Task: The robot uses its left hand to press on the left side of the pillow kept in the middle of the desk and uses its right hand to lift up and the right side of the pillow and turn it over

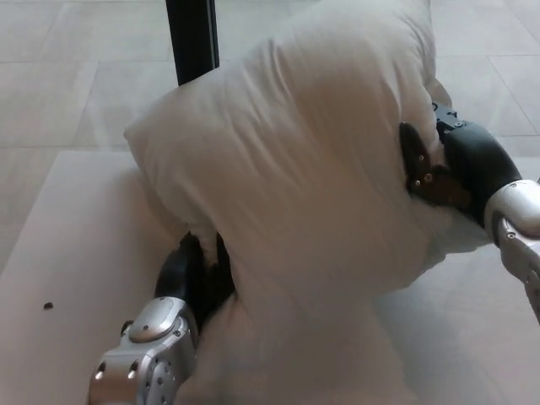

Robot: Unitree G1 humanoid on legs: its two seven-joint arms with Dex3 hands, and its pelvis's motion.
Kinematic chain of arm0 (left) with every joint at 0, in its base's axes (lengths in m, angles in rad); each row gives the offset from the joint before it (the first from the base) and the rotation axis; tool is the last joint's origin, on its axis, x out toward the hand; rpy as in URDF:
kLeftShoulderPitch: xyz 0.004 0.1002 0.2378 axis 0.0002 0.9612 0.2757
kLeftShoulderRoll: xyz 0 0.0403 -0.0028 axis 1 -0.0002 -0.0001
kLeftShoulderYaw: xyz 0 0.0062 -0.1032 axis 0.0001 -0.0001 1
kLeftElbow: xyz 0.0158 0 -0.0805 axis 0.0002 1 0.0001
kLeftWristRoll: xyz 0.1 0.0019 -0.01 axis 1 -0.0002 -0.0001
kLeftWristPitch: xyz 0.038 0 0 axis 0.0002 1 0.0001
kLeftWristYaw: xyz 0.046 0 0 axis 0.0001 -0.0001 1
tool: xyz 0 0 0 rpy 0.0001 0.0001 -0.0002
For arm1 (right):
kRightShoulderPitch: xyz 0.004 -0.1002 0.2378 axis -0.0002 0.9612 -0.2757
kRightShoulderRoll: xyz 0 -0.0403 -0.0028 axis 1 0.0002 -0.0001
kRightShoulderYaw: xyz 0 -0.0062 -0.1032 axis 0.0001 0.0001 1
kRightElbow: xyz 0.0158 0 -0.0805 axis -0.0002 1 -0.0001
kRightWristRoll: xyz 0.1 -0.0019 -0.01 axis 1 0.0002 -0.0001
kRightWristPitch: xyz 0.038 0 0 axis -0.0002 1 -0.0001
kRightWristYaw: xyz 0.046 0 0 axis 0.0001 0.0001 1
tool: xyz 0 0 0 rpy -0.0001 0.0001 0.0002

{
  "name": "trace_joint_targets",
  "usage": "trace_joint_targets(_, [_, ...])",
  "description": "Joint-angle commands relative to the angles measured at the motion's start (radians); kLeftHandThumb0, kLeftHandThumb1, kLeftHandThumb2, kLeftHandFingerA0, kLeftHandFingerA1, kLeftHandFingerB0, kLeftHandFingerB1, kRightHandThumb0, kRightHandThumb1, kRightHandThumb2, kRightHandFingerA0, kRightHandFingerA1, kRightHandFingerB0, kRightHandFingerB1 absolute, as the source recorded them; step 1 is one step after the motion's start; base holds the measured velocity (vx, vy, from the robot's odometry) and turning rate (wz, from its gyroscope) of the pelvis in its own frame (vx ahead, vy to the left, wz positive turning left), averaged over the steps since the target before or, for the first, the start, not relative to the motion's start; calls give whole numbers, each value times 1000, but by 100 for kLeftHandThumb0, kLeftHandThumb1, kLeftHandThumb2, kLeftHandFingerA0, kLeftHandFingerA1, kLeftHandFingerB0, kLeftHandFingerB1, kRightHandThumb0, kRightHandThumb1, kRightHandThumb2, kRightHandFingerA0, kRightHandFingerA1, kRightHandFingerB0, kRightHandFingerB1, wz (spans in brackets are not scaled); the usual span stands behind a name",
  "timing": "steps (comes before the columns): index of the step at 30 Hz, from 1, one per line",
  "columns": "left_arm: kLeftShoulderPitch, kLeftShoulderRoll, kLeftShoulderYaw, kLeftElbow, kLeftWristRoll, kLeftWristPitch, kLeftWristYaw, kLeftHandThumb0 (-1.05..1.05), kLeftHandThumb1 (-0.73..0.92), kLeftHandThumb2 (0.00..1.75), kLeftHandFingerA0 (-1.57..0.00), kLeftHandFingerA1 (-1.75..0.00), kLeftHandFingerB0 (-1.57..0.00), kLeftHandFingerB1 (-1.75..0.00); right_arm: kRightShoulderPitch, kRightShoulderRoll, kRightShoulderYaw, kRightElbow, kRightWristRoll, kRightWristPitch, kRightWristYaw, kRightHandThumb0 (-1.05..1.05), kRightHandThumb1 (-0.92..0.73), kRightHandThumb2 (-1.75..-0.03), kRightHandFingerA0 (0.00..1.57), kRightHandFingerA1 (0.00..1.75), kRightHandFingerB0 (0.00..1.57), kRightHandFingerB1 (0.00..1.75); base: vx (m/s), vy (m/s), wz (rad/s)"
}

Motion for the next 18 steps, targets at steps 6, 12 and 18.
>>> trace_joint_targets(6, [71, -48, -251, 67, 133, -7, -25, -80, 69, 107, -23, -66, -4, -30, -3, 118, 285, -28, -76, -28, 170, -91, -71, -63, 21, 64, 21, 38, 0, 0, 0])
trace_joint_targets(12, [108, -26, -352, 86, 194, -71, -48, -105, 80, 116, 0, -19, 0, -15, 43, 188, 373, 62, -127, -89, 145, -90, -54, -82, 19, 59, 20, 45, 0, 0, 0])
trace_joint_targets(18, [129, -48, -486, 97, 290, -87, 9, -90, 78, 105, -20, -50, 0, 0, 59, 270, 451, 130, -165, -62, 141, -84, -51, -94, 23, 68, 18, 51, 0, 0, 0])
